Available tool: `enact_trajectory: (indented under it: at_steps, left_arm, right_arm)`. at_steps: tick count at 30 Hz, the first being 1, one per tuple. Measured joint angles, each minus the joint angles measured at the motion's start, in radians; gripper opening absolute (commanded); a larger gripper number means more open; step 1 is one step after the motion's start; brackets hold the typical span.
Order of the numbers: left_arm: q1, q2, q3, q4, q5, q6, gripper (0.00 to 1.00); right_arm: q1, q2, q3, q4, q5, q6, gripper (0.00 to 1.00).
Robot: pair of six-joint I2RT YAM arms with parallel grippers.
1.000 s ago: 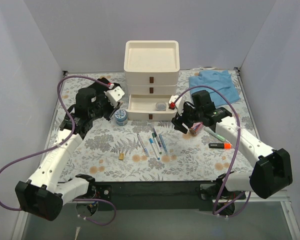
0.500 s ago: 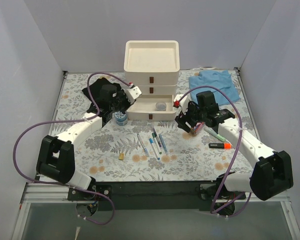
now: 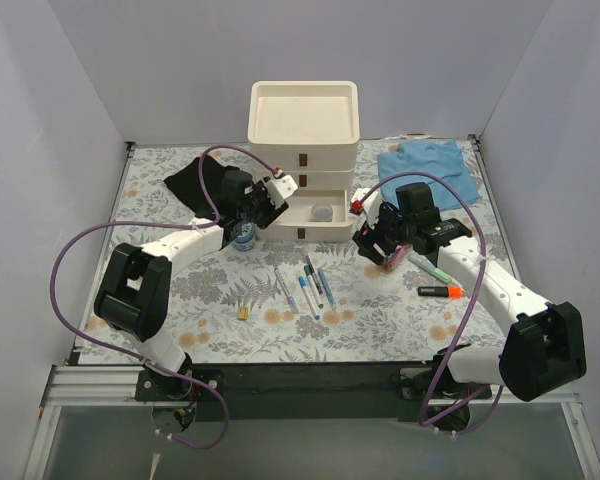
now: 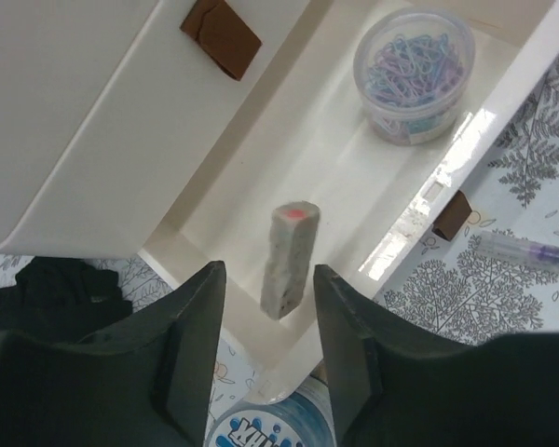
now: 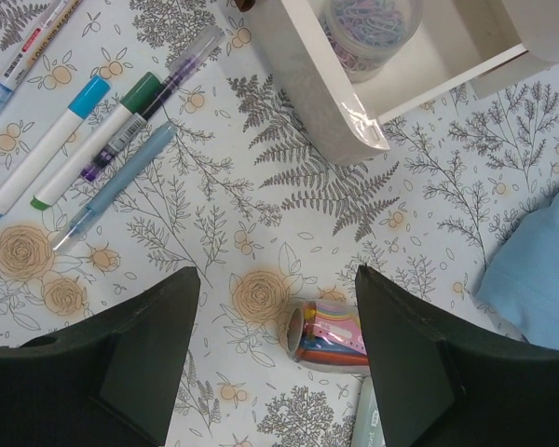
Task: Sort the stationery into containers
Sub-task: Place the stationery in the drawer, then pick up the stationery from the center of the board.
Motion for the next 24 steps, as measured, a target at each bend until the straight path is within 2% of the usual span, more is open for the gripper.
enact_trajectory:
  at_steps: [3, 8, 11, 16, 19, 24]
  left_arm:
    - [0.0, 0.0, 0.008, 0.008, -0.02, -0.003, 0.55]
    - [0.0, -0.01, 0.023, 0.016, -0.048, -0.038, 0.56]
    - [0.0, -0.061, 0.037, -0.039, -0.079, -0.084, 0.59]
    - [0.001, -0.295, 0.075, -0.309, -0.075, -0.116, 0.63]
    - [0.001, -0.436, 0.087, -0.563, -0.042, -0.071, 0.63]
    - [0.001, -0.455, -0.012, -0.876, 0.019, 0.027, 0.62]
  right_arm:
    - [-0.003, 0.0, 0.0, 0.001, -0.001, 0.002, 0.76]
    - [-0.004, 0.0, 0.0, 0.001, -0.003, 0.003, 0.76]
    - [-0.005, 0.0, 0.0, 0.001, -0.003, 0.003, 0.76]
    - [-0.012, 0.0, 0.0, 0.001, -0.004, 0.005, 0.77]
    - [-0.016, 0.0, -0.001, 0.001, -0.013, 0.011, 0.77]
    - [-0.016, 0.002, -0.001, 0.001, -0.03, 0.021, 0.77]
